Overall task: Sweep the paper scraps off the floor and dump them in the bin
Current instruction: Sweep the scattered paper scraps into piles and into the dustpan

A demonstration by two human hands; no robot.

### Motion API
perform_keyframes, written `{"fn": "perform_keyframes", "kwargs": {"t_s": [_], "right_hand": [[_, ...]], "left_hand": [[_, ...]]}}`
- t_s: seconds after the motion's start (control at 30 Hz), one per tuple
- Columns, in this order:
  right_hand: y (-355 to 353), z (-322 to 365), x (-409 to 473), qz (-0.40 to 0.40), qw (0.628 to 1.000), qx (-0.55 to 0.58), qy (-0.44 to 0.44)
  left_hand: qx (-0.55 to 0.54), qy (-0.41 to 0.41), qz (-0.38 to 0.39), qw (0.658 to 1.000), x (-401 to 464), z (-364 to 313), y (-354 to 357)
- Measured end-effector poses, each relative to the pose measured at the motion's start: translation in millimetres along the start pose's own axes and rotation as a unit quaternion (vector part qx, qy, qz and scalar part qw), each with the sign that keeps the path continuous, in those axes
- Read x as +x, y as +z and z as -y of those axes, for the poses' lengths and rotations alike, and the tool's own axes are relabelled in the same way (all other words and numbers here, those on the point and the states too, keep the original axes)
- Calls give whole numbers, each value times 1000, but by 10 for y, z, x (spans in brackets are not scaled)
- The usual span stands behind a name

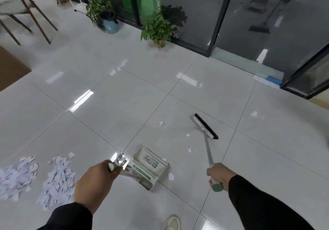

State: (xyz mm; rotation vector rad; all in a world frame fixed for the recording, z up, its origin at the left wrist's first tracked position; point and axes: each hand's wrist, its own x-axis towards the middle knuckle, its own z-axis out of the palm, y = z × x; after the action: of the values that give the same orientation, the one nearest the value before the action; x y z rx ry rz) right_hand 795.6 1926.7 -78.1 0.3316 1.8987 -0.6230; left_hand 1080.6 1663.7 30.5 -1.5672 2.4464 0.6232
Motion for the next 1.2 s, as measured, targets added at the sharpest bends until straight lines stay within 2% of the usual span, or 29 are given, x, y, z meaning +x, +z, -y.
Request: {"fn": "perform_keyframes", "kwargs": {"t_s": [0.2,0.33,0.37,0.43,0.6,0.77,0.83,0.87,0.93,0.97,1.07,1.2], "right_hand": [[1074,-257,-886,107,993,-33,-28],[1512,-346,-1382,140,989,8,-53],[1451,-364,-1414,133,989,25,-60],[1685,-487,-1714,120,989,61,-67],[1891,-681,-2075,46,991,71,-100],[1762,-703,-1865,-66,994,67,-61],[1969,-746,-1655,-87,993,69,-31],[1860,-758,-1618,-101,992,74,-23],[2209,-800,-1364,-88,991,102,18],[2222,-770,-1359,-78,989,120,27],[3037,-812,-1481,-35,984,158,74],[4036,-813,-1974,22,984,168,51]], "left_hand": [[-27,-9,-11,1000,-229,356,-247],[-24,-13,-14,1000,-288,752,-392],[-22,-10,-12,1000,-232,739,-368],[-28,-13,9,999,-290,1130,-504],[-24,8,25,999,-217,1773,-657],[4,54,31,998,-179,2299,-797],[14,67,33,997,-117,2686,-877],[19,78,34,996,-100,2636,-884],[23,74,36,996,-30,3000,-921],[18,77,36,996,-12,2963,-919],[20,68,45,996,48,3252,-946],[21,47,63,997,151,3501,-1009]]}}
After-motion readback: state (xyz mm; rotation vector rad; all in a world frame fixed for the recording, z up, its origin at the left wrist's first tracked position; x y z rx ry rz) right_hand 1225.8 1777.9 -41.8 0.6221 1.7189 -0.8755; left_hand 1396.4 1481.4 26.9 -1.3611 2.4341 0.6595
